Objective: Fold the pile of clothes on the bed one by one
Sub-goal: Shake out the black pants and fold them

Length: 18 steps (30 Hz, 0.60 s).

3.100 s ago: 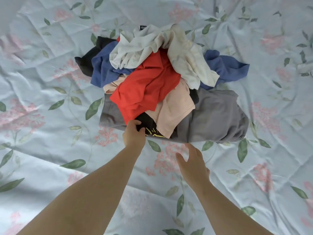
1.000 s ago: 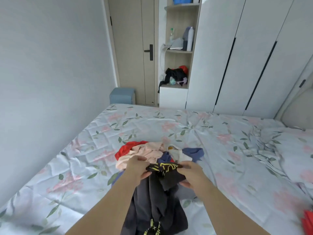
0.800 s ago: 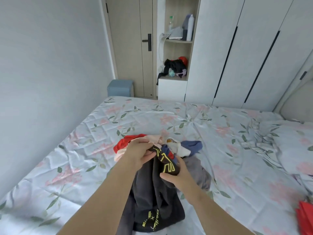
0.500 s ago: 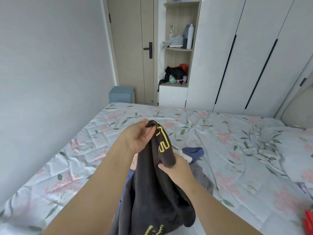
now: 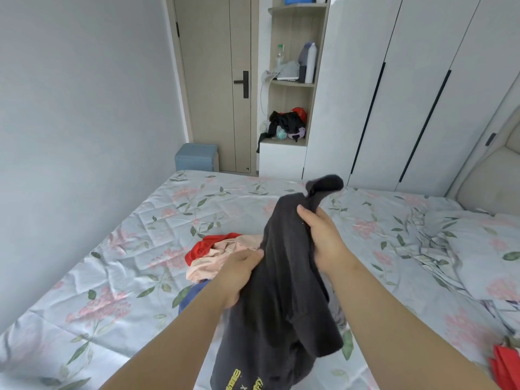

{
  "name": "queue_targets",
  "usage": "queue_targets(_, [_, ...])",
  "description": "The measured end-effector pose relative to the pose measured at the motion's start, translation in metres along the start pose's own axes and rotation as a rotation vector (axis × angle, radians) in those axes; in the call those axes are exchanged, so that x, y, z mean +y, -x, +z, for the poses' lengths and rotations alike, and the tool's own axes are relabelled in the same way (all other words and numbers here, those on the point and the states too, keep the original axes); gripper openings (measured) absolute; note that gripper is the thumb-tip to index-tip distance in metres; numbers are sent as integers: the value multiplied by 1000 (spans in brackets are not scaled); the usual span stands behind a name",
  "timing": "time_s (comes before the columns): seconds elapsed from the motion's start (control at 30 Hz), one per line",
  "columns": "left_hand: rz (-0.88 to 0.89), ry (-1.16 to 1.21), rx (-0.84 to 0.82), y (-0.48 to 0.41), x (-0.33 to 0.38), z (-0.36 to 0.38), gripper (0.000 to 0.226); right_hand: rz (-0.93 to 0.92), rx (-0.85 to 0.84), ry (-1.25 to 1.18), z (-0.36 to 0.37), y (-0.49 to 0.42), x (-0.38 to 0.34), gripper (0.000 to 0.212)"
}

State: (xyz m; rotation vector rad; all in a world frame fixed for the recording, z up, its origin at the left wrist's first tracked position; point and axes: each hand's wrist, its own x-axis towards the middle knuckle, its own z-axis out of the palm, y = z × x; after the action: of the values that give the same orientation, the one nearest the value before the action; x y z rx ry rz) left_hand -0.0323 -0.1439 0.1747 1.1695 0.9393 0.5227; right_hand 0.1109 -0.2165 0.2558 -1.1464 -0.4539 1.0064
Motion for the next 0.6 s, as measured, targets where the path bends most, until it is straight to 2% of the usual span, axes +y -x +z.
queue_targets(0.07, [-33, 199, 79, -1, 13, 5, 25, 40, 13, 117, -14, 5, 15, 51])
queue_targets(0.1, [-58, 293, 101, -1, 22, 8, 27, 88, -15, 131, -21, 9, 24, 53])
queue_targets(0.2, [-130, 462, 134, 0, 49, 12, 37, 258, -182, 198, -32, 27, 42, 40])
queue_targets(0.3, [-134, 521, 160, 4, 69, 8, 37, 273, -222, 260, -35, 30, 35, 33])
queue_targets(0.37, [-53, 472, 169, 5, 72, 2, 33, 250, -139, 212, -32, 27, 22, 27])
queue_targets(0.5, [194, 55, 207, 16, 63, 8, 9, 331, 95, -47, -15, 14, 6, 20])
queue_targets(0.53, [224, -20, 160, 22, 59, 13, 8, 330, 137, -123, -10, 12, 4, 21])
queue_targets(0.6, [215, -47, -23, 30, 48, 21, 20, 334, 236, -264, -4, 6, -2, 26])
